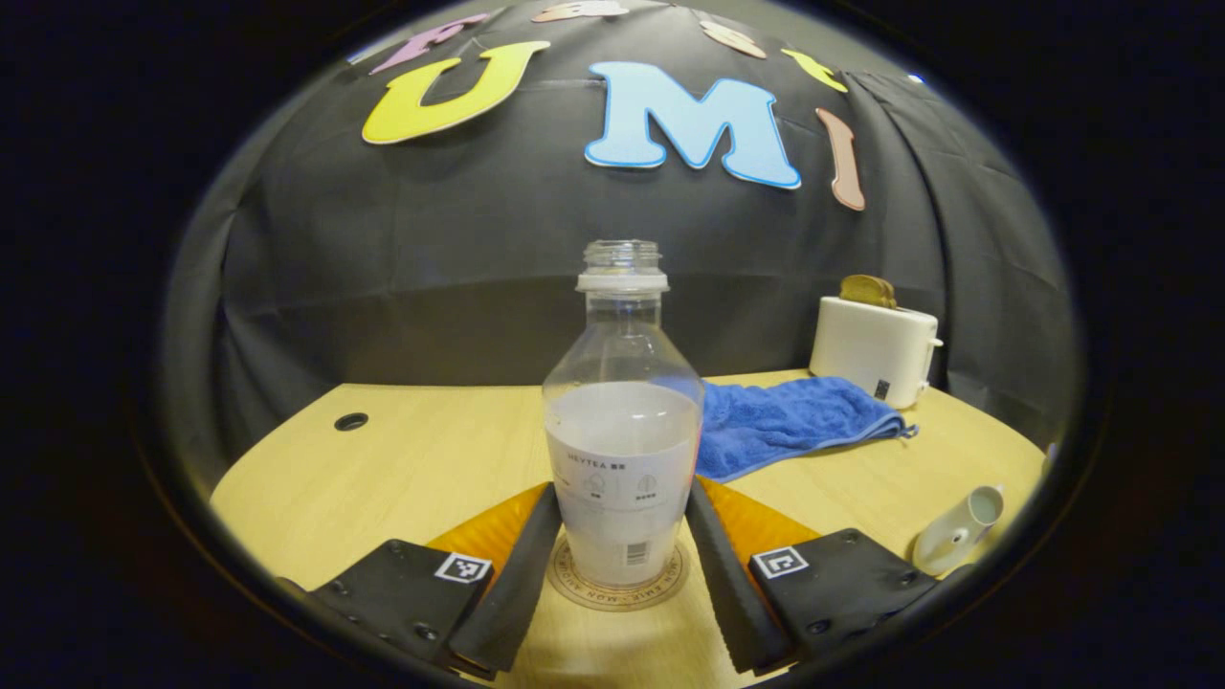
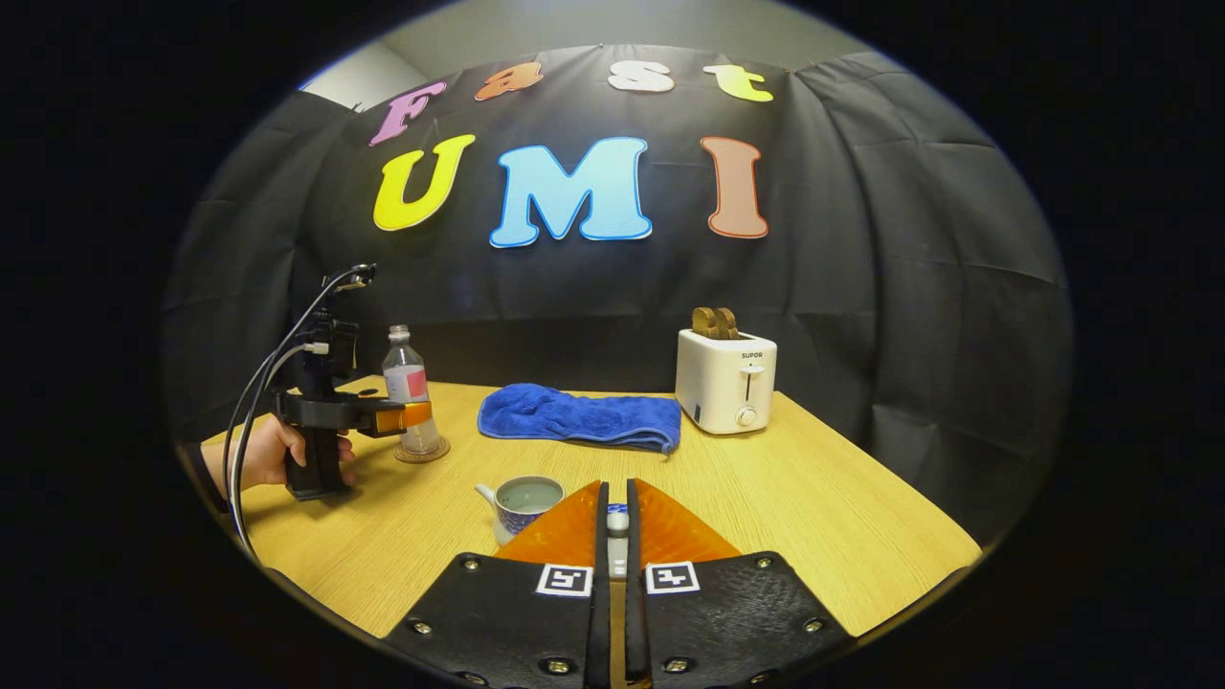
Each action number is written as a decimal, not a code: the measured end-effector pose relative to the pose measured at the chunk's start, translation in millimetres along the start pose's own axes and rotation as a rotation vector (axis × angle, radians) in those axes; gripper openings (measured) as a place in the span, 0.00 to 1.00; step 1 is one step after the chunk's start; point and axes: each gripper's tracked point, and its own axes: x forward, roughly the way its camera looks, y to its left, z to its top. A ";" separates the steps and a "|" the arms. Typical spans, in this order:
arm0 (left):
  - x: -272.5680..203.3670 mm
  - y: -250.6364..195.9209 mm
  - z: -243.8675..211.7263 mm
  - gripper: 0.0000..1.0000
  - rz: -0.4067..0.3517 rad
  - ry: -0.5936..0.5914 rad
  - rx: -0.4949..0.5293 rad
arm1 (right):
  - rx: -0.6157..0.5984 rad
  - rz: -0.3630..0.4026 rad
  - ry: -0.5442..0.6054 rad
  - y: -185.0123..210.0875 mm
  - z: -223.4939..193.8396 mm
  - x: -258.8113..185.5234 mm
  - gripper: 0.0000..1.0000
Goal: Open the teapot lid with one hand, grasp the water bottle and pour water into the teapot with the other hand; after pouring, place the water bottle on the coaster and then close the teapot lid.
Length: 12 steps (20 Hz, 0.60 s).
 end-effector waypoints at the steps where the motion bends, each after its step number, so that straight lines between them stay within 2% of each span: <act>1: -0.8 -1.8 1.1 0.93 -0.005 0.001 -0.003 | 0.001 0.001 -0.002 0.4 0.0 -0.2 0.06; 2: -0.7 -5.2 -2.0 1.00 -0.014 0.010 -0.006 | 0.001 0.001 -0.004 1.1 0.7 -0.2 0.06; 8: -11.3 2.4 -14.4 1.00 0.026 0.062 -0.021 | 0.001 0.014 -0.016 6.3 5.5 -1.1 0.06; 12: -35.3 9.3 -19.1 1.00 0.052 0.072 -0.007 | 0.007 0.026 -0.026 12.3 9.4 1.8 0.06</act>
